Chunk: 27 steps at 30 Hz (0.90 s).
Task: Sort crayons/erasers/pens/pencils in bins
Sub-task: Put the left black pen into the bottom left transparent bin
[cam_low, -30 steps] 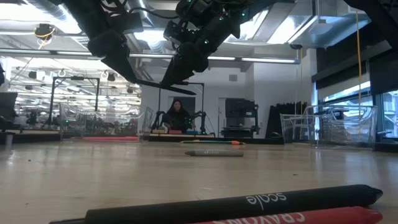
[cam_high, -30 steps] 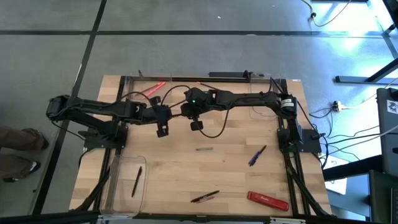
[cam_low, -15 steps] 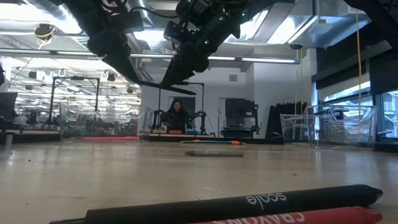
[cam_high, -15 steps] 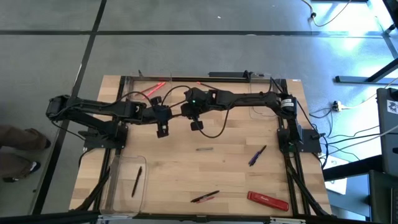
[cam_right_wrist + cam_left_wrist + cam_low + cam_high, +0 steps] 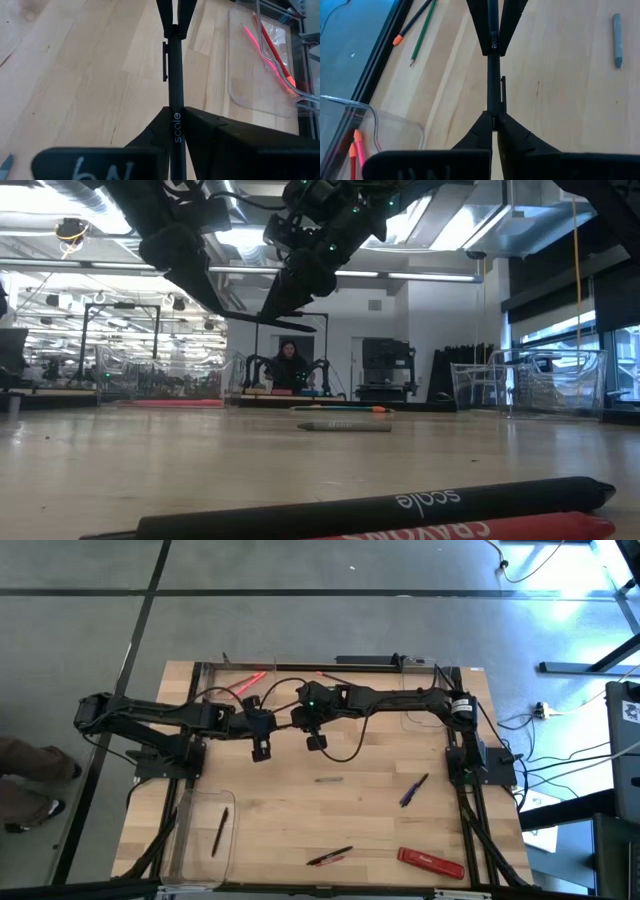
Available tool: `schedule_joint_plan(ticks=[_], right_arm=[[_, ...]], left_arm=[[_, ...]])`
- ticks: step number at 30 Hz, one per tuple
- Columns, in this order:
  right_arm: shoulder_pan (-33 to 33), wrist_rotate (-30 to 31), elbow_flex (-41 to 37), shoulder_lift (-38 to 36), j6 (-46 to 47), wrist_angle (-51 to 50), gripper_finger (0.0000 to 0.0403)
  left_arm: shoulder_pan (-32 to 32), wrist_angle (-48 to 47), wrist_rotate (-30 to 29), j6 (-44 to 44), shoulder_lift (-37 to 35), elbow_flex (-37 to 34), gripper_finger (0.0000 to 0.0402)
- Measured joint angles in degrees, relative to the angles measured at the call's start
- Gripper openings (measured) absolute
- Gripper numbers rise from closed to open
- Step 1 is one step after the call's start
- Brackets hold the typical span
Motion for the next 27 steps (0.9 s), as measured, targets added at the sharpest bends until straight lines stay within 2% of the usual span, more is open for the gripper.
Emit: schedule_joint_plan(ticks=[27], right_arm=[[0.0, 0.2, 0.0, 0.0, 0.2, 0.5, 0.0045]], left_arm=[[0.0, 0.7, 0.1, -1.4, 0.0, 0.0, 0.0008]])
